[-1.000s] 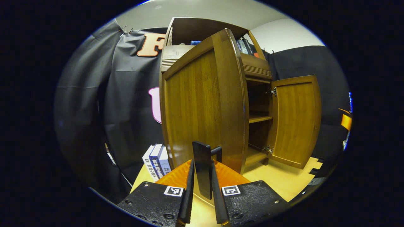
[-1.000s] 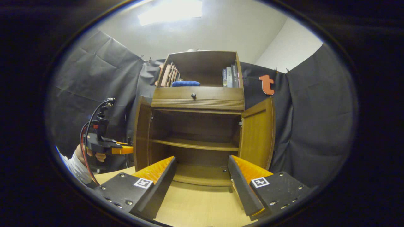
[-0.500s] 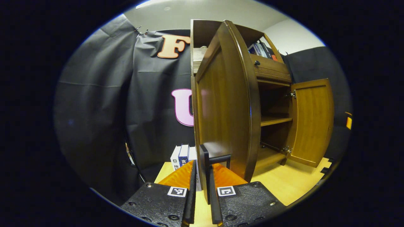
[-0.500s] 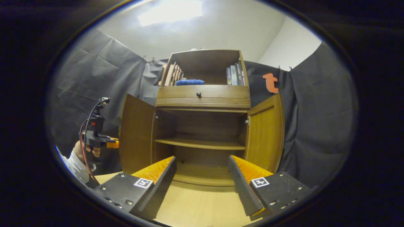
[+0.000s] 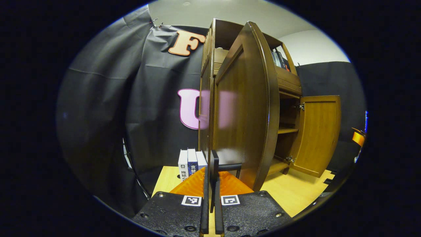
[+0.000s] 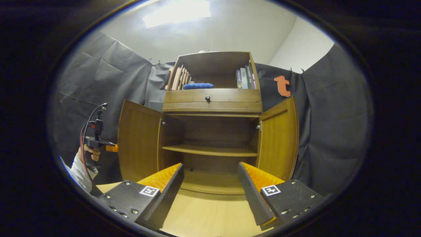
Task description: Open the right door of the double-door shoe cabinet with the right hand, and open the left door with the left hand.
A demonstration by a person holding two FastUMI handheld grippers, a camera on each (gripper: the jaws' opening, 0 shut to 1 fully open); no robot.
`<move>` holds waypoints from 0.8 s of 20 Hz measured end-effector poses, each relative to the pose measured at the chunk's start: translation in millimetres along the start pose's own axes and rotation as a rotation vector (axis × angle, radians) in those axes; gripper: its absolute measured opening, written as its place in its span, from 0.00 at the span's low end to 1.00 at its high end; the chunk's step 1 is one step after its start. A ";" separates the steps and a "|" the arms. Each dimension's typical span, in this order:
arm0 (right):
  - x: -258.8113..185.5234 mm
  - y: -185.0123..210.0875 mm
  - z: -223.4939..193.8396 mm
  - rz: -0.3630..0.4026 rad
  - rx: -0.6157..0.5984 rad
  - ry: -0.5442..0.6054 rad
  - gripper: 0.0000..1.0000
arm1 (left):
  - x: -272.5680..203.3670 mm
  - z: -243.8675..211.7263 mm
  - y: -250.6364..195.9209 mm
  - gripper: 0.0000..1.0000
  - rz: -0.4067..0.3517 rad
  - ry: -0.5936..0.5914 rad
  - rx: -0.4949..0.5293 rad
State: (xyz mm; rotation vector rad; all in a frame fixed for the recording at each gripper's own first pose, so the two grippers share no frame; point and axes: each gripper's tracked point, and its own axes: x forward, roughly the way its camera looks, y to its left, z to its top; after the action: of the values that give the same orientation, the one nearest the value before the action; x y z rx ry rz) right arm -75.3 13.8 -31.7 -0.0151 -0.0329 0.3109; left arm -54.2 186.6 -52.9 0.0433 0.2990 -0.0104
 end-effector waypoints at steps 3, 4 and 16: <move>-0.2 0.4 0.3 -0.002 -0.005 0.001 0.98 | -1.1 -1.3 -0.8 0.08 0.002 -0.003 0.010; -1.2 0.2 -0.2 -0.001 -0.004 0.000 0.98 | -0.1 -1.8 -1.0 0.08 0.004 -0.006 0.002; -1.2 -16.4 -8.3 -0.029 0.028 -0.001 0.97 | -45.3 1.3 10.8 0.63 0.169 -0.055 0.074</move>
State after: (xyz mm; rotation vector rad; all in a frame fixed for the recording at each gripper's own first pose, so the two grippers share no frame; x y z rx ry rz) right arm -71.1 -2.2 -39.7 0.0131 -0.0293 0.2824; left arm -97.0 197.5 -37.9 0.1411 0.2395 0.1453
